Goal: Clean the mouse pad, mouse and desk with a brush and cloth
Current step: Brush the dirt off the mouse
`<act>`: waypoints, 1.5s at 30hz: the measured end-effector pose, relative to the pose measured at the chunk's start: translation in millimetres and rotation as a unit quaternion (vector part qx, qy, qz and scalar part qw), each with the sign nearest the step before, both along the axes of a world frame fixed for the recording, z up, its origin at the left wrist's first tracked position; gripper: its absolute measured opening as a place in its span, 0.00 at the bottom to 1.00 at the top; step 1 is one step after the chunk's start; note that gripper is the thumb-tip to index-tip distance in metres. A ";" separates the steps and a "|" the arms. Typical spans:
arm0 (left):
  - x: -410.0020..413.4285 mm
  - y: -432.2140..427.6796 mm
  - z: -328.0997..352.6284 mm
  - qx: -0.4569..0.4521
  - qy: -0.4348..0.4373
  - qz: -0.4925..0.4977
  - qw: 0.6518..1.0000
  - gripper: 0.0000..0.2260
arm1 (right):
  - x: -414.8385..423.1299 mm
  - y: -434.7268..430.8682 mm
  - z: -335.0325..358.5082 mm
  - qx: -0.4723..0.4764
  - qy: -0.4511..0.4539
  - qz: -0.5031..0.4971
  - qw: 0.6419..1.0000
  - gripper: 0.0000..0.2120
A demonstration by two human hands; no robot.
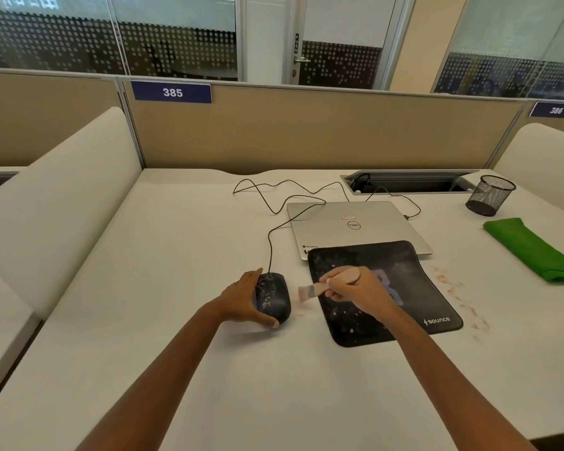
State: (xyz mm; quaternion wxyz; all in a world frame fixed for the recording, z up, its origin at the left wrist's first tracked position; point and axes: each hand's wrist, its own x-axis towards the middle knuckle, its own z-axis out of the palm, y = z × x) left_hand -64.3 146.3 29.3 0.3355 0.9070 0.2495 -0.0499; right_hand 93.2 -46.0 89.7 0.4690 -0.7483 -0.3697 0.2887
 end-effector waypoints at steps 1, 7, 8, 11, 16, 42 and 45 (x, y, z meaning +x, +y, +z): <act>0.4 -0.5 -0.2 0.001 0.001 -0.001 1.000 0.53 | 3.8 2.9 2.5 -0.001 -0.051 -0.011 0.999 0.09; 1.3 -1.6 -0.3 0.001 0.000 0.000 1.000 0.52 | 5.2 48.8 4.3 -0.056 -0.214 0.078 0.972 0.14; 1.2 -1.6 0.0 0.001 0.000 0.000 1.000 0.52 | 2.9 56.6 3.7 -0.068 -0.229 0.093 0.966 0.14; 1.0 -2.3 0.3 0.003 -0.002 0.002 1.000 0.52 | -3.5 70.9 3.8 -0.095 -0.262 0.128 0.952 0.14; 1.1 -2.5 -0.4 -0.002 -0.004 0.001 1.000 0.51 | -8.5 60.4 12.0 -0.142 -0.321 0.197 0.916 0.15; 1.7 -0.6 -2.8 0.001 -0.004 -0.004 1.000 0.52 | -22.2 -6.8 15.1 -0.100 -0.176 0.177 0.963 0.11; 1.6 0.5 -3.0 -0.003 -0.005 -0.003 1.000 0.52 | -6.8 -2.7 13.6 -0.092 -0.181 0.131 0.970 0.11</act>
